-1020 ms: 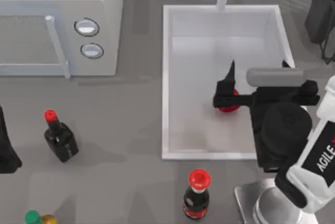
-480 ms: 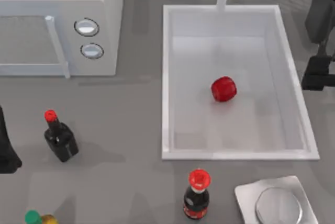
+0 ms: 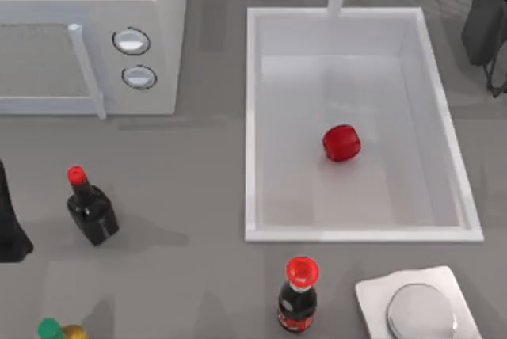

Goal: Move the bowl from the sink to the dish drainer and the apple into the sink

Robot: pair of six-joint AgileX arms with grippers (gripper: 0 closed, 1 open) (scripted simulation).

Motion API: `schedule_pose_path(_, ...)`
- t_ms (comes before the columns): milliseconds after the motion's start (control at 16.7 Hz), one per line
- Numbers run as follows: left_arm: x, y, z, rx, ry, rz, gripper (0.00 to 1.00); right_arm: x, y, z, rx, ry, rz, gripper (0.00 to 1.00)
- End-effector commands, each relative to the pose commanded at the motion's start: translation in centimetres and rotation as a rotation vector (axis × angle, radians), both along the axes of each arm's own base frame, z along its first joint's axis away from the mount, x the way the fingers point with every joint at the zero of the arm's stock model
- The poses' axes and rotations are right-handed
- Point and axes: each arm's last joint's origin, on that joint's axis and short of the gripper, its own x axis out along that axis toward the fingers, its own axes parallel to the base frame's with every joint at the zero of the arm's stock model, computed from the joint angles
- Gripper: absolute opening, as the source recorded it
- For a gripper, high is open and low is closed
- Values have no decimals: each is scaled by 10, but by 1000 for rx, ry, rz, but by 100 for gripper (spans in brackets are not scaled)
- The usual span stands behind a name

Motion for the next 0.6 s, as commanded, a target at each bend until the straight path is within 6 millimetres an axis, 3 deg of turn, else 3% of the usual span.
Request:
schedule_pose_path(240,0,0,0,0,0,0,100,-22,-2,-12,-6,-41,45,100)
schedule_pose_path(600,0,0,0,0,0,0,100,-29,-1,-18,-12,-65,83,100)
